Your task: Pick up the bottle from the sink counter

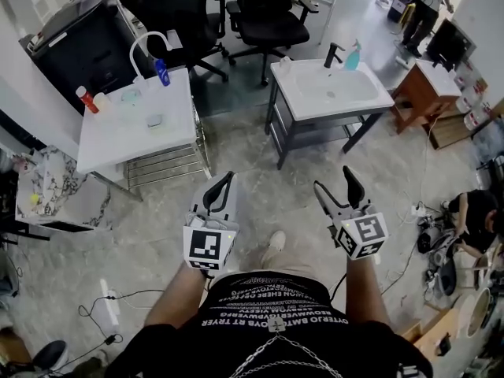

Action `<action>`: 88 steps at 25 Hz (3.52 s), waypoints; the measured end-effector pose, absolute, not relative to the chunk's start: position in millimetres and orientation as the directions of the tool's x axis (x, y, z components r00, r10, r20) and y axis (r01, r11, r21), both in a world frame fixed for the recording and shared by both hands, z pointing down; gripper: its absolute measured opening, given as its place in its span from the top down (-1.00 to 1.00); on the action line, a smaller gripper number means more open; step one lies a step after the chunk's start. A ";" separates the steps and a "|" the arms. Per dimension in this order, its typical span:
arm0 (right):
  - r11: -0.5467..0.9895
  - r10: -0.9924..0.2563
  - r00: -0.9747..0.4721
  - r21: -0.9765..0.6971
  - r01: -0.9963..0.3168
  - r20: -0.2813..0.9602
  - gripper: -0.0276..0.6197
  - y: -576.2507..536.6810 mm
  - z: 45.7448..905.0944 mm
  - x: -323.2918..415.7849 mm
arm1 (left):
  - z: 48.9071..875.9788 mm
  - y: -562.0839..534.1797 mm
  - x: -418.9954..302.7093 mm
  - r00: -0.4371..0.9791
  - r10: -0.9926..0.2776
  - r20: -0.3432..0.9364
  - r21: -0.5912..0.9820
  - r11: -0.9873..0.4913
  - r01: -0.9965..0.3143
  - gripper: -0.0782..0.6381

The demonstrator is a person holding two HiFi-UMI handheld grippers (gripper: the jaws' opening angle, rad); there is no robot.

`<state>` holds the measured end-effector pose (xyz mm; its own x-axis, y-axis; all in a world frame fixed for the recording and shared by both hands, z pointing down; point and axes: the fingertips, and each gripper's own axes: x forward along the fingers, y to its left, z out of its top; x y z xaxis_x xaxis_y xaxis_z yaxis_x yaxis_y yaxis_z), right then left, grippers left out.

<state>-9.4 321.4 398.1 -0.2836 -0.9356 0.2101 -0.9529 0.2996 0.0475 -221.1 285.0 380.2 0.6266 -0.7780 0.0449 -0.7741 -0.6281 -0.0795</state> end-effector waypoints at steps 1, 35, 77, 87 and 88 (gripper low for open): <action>0.303 -0.935 -0.288 0.046 -0.952 0.209 -0.09 311.4 398.5 -6.2 | 381.6 276.1 -216.8 0.626 -0.778 0.049 -0.080 -0.628 -0.774 0.77; 0.401 -0.901 -0.381 0.067 -0.913 0.207 -0.09 136.6 404.2 156.8 | 371.7 106.1 -42.8 0.589 -0.804 0.081 -0.128 -0.595 -0.794 0.77; 0.391 -0.892 -0.367 0.042 -0.920 0.265 -0.09 -113.9 418.6 120.6 | 388.9 -154.2 -87.1 0.602 -0.791 0.107 -0.102 -0.612 -0.785 0.77; 0.395 -0.896 -0.369 0.060 -0.917 0.248 -0.09 -163.3 409.8 79.9 | 398.8 -197.1 -110.2 0.636 -0.766 0.096 -0.098 -0.643 -0.759 0.77; 0.394 -0.895 -0.370 0.055 -0.917 0.250 -0.09 -165.9 409.2 78.2 | 399.0 -201.5 -111.3 0.638 -0.764 0.096 -0.090 -0.645 -0.759 0.77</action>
<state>78.2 -165.9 409.2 -0.3696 -0.8950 0.2497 -0.9174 0.3942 0.0551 -111.3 -201.5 399.0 0.6375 -0.7644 0.0962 -0.7592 -0.6445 -0.0902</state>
